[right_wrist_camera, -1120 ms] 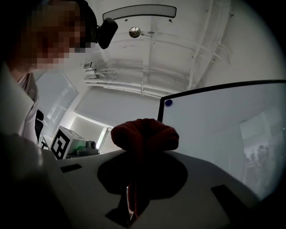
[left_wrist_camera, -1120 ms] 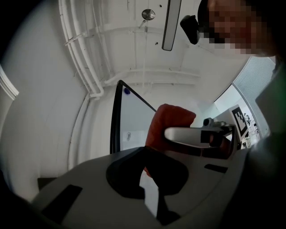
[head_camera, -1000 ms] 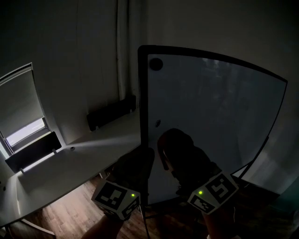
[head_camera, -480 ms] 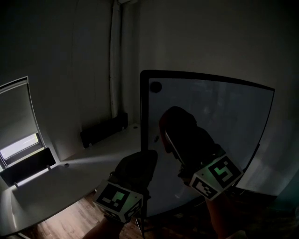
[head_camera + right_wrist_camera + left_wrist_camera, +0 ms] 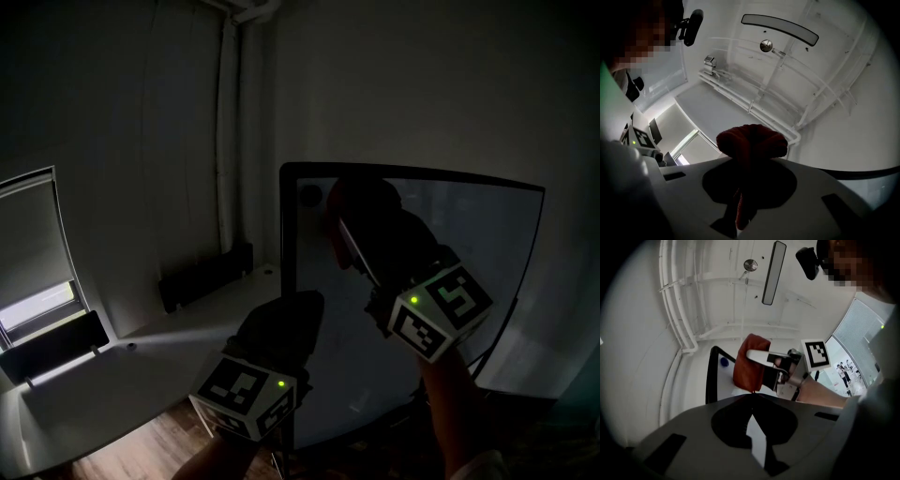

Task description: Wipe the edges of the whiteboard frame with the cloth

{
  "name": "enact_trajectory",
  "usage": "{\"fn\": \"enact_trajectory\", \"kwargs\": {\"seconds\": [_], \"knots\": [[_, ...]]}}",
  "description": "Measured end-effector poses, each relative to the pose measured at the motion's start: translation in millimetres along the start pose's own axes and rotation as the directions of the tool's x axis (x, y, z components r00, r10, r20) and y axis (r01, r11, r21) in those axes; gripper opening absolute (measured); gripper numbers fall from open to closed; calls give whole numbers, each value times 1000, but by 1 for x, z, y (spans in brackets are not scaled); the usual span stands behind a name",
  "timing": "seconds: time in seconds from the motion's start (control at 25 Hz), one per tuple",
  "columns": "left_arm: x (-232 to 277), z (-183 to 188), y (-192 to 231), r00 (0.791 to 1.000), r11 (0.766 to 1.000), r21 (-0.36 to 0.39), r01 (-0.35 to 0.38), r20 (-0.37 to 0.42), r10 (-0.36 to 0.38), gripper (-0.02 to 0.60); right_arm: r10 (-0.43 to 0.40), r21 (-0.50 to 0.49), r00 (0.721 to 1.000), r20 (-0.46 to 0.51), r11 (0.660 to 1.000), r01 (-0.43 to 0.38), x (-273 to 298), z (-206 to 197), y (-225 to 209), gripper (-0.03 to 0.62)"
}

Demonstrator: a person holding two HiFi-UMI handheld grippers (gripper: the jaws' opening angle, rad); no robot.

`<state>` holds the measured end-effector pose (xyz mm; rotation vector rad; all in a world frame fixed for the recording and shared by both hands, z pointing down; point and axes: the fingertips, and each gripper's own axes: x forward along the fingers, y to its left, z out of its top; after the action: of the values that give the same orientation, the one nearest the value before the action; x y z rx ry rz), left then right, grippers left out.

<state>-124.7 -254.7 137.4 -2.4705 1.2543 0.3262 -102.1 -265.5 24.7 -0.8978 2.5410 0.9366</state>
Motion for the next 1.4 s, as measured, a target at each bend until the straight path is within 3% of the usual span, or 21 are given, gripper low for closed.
{"fn": "enact_trajectory", "kwargs": {"seconds": [0.28, 0.64, 0.76, 0.92, 1.16, 1.4], "knots": [[24, 48, 2, 996, 999, 45, -9, 94, 5, 8, -8, -42, 999, 32, 999, 9, 9, 14, -15, 54], [31, 40, -4, 996, 999, 45, 2, 88, -6, 8, -53, -174, 987, 149, 982, 79, 30, 54, -44, 54], [30, 34, -4, 997, 999, 40, 4, 81, -7, 8, -52, -255, 994, 91, 964, 74, 47, 44, -43, 54], [29, 30, -3, 997, 999, 41, 16, 79, -19, 8, -121, -364, 993, -13, 925, 108, 54, 16, -54, 54], [32, 17, -3, 995, 998, 16, 65, 71, -66, 8, -191, -386, 980, -59, 910, 154, 46, 3, -81, 54], [32, 6, -10, 987, 989, -7, 149, 64, -148, 8, -291, -353, 949, -123, 906, 232, 28, -5, -115, 54]]}}
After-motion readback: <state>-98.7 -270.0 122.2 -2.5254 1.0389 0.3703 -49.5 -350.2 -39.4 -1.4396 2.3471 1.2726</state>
